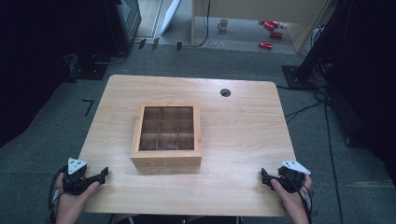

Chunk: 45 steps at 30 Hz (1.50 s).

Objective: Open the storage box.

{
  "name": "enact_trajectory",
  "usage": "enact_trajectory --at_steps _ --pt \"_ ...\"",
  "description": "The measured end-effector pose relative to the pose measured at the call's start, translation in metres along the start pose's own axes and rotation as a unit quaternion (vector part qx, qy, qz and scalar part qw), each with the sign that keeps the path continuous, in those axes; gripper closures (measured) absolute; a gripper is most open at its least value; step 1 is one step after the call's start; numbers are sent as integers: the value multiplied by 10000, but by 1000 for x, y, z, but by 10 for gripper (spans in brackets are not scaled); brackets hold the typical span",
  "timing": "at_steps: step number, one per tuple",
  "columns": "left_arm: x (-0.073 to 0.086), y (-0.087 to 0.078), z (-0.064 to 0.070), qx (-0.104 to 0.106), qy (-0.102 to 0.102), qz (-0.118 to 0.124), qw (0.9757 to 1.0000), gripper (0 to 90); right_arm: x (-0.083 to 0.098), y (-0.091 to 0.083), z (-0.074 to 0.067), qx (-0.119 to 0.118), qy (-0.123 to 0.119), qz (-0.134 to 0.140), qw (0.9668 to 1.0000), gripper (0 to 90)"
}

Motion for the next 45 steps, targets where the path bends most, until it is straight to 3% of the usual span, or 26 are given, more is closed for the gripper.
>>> enact_trajectory --at_steps 5,8,13,16,26,33,45 --pt "-5 -5 0 -20 -46 172 9998 166 -1 1 -1 -13 3 -17 10000 13" --pt "-9 -8 3 126 -139 266 9995 167 -1 1 -1 -15 3 -17 10000 13" --pt "-26 -20 16 332 -208 623 9973 171 -1 1 -1 -31 -12 -19 10000 13" --pt "-31 -24 23 432 -168 704 9964 172 -1 1 -1 -51 -40 -14 10000 13" --pt "-42 -31 43 751 -118 882 9932 172 -1 2 -2 -89 -71 -34 9999 13" --pt "-50 -36 62 1045 -33 985 9896 176 -2 2 -2 -95 -78 -25 9999 13" --pt "-55 -34 90 1335 249 1015 9855 239 -2 3 -3 -97 -94 -31 9999 13"
Point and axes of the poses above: each handheld gripper's, and its own axes: y roughly forward along the jaws, x roughly out of its underside, z roughly to its right, the point moved 8 cm from there along y, roughly forward along the jaws, and after that the axes turned 7 degrees about y, right-handed, at the moved point
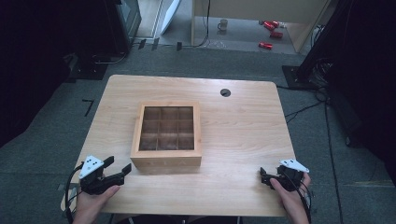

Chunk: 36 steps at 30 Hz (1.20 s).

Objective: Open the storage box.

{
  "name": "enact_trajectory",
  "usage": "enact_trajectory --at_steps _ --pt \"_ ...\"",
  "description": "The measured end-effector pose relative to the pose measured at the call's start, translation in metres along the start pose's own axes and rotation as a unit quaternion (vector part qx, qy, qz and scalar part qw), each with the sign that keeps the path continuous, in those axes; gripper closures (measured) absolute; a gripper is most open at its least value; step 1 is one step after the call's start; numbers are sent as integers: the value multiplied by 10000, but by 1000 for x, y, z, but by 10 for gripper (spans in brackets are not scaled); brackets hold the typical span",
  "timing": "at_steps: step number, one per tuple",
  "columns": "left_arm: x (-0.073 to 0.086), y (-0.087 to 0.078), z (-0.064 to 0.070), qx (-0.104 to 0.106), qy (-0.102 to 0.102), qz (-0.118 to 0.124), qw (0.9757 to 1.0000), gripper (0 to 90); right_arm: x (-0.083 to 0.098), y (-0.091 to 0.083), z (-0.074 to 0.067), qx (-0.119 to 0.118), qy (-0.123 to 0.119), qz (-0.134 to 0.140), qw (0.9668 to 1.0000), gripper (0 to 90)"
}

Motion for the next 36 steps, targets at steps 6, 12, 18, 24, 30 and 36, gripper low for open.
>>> enact_trajectory --at_steps 6,12,18,24,30,36 --pt "-1 6 9 224 69 6 9997 379 -1 -1 -1 70 -15 82 9999 53" --pt "1 12 9 257 102 -40 9996 514 -4 -4 -7 89 -20 189 9998 61" --pt "0 19 9 201 249 -105 9994 589 -9 -8 -21 35 -94 284 9995 62" --pt "-4 24 12 407 407 -131 9983 630 -21 -16 -40 -154 -165 425 9988 62" --pt "-6 23 9 554 639 -311 9959 645 -37 -24 -60 -259 -333 539 9977 65" --pt "-10 25 5 859 598 -544 9930 624 -46 -28 -85 -449 -478 551 9963 66"
Point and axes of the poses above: each handheld gripper's, and its own axes: y roughly forward along the jaws, x roughly out of its underside, z roughly to its right, the point moved 8 cm from there along y, roughly forward along the jaws, and after that the axes turned 7 degrees about y, right-handed, at the moved point
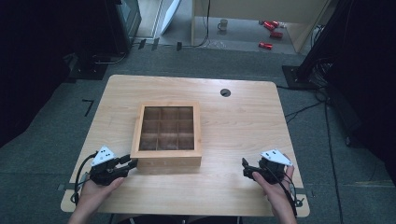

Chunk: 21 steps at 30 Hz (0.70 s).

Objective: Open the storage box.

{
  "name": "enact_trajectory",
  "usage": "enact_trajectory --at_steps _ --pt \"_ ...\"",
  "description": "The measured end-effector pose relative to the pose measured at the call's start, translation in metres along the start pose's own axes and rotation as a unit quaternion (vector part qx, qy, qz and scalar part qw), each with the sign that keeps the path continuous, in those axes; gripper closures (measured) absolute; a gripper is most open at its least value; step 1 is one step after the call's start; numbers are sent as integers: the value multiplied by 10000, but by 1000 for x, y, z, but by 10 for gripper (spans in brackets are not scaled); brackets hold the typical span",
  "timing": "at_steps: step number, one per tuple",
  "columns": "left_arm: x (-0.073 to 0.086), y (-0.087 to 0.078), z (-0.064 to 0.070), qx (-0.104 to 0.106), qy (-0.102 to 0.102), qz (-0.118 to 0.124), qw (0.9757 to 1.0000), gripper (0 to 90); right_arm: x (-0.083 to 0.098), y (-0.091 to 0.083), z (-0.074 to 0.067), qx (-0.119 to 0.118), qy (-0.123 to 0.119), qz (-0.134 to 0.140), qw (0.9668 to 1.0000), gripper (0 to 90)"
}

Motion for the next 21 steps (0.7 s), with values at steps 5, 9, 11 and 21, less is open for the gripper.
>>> enact_trajectory --at_steps 5,9,11,21 --pt "-2 2 -1 103 87 -101 9999 583 -12 3 -20 -148 -123 51 9998 66" --pt "0 2 -2 176 53 -3 9998 590 -23 7 -35 -255 -170 125 9995 67" --pt "0 2 -2 168 55 13 9998 589 -27 10 -43 -322 -192 137 9992 67" --pt "2 2 -1 131 -114 122 9998 601 -56 28 -97 -735 -479 213 9959 68"
Point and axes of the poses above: each handheld gripper's, and its own axes: y roughly forward along the jaws, x roughly out of its underside, z roughly to its right, the point moved 8 cm from there along y, roughly forward along the jaws, and after that the axes turned 7 degrees about y, right-handed, at the moved point
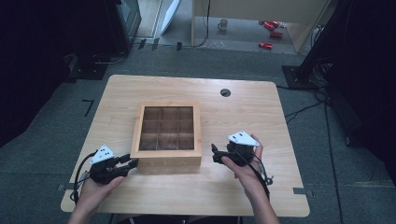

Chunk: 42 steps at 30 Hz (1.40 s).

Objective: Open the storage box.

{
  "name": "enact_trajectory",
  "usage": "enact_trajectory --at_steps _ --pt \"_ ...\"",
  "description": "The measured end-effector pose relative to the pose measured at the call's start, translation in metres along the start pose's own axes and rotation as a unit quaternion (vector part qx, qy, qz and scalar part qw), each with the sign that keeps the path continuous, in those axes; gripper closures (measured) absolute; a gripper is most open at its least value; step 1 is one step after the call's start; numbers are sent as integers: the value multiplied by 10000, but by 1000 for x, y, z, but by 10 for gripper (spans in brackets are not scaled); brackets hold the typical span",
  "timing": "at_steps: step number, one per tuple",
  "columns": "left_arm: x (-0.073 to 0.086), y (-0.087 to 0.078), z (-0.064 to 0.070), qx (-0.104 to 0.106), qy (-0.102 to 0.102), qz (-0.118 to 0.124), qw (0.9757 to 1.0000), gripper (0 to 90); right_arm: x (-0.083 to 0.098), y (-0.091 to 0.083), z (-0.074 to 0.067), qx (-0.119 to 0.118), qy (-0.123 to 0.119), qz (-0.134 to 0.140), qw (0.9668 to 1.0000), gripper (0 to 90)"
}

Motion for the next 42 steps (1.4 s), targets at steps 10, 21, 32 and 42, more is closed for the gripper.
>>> enact_trajectory --at_steps 10,21,32,42 --pt "1 0 -1 106 -135 54 9998 602 -6 16 -42 -456 -57 17 9989 68" --pt "0 0 0 69 -140 49 9999 605 -3 12 -52 -595 -28 68 9982 68" --pt "-1 -1 0 15 -148 28 9999 609 3 14 -53 -687 -20 -15 9976 68" --pt "-2 -3 0 23 -169 61 9998 621 7 16 -51 -683 -44 -70 9976 67"
Point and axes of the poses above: each handheld gripper's, and its own axes: y roughly forward along the jaws, x roughly out of its underside, z roughly to its right, the point moved 8 cm from there along y, roughly forward along the jaws, and after that the axes turned 7 degrees about y, right-handed, at the moved point
